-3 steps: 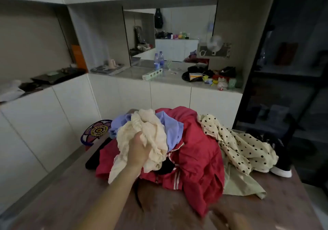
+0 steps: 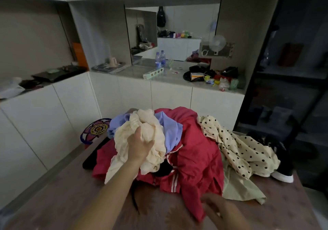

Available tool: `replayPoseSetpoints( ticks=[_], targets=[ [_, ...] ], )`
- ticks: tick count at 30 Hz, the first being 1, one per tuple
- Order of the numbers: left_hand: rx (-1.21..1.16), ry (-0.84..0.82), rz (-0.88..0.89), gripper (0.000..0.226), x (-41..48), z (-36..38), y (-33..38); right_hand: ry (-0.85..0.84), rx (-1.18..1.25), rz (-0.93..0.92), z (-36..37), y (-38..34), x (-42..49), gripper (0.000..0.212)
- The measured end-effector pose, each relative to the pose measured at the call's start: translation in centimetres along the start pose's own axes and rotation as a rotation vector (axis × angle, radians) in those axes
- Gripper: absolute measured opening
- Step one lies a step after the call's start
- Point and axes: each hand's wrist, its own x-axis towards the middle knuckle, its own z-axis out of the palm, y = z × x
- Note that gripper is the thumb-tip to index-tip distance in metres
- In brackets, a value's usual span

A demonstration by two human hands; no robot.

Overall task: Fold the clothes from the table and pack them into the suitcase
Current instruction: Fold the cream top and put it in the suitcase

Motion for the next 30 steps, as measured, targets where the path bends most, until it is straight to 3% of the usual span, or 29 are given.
replayPoseSetpoints(
  ticks=[2, 3, 9, 12, 16, 18, 21, 24, 27, 29, 30],
  targets=[
    [0.016, -0.044, -0.120, 0.089, 0.5, 0.7, 0.8, 0.088, 0.025, -0.018, -1.4, -2.8, 0.9, 0.012],
    [0.021, -0.071, -0.149, 0.088, 0.7, 1.2, 0.9, 0.131, 0.053, -0.072, -0.9, -1.7, 1.7, 0.013],
    [0.092, -0.172, -0.148, 0.053, 0.5, 2.2, 3.1, 0.031, 0.015, -0.124, -1.2, -0.5, 6.0, 0.035],
    [0.119, -0.350, 0.016, 0.039, -1.6, 2.1, 5.1, 0.061, -0.040, -0.090, -2.4, -1.8, 8.7, 0.061],
    [0.070, -0.646, 0.322, 0.023, -6.7, 1.3, 9.1, 0.106, 0.056, -0.129, -3.0, -3.7, 11.0, 0.097],
    [0.086, -0.740, 0.425, 0.027, -8.5, 0.9, 9.6, 0.047, 0.092, -0.106, -2.3, -3.6, 11.3, 0.086],
    [-0.011, -0.686, 0.304, 0.034, -8.5, -0.7, 8.1, 0.150, 0.191, 0.055, -0.8, -2.8, 10.0, 0.035],
    [0.038, -0.588, 0.287, 0.062, -6.9, -1.3, 4.3, 0.295, 0.628, 0.212, -0.3, -2.3, 8.3, 0.034],
    [0.397, -0.773, 0.350, 0.074, -6.8, -0.1, 0.7, 0.326, 0.968, 0.454, -1.3, -2.2, 6.9, 0.005],
    [0.374, -0.795, 0.386, 0.067, -7.1, 1.1, -0.4, 0.354, 0.996, 0.549, -2.1, -2.1, 6.0, 0.022],
    [0.265, -0.792, 0.321, 0.059, -7.2, 1.3, -0.1, 0.381, 1.032, 0.569, -2.6, -2.1, 5.5, 0.027]
  ],
)
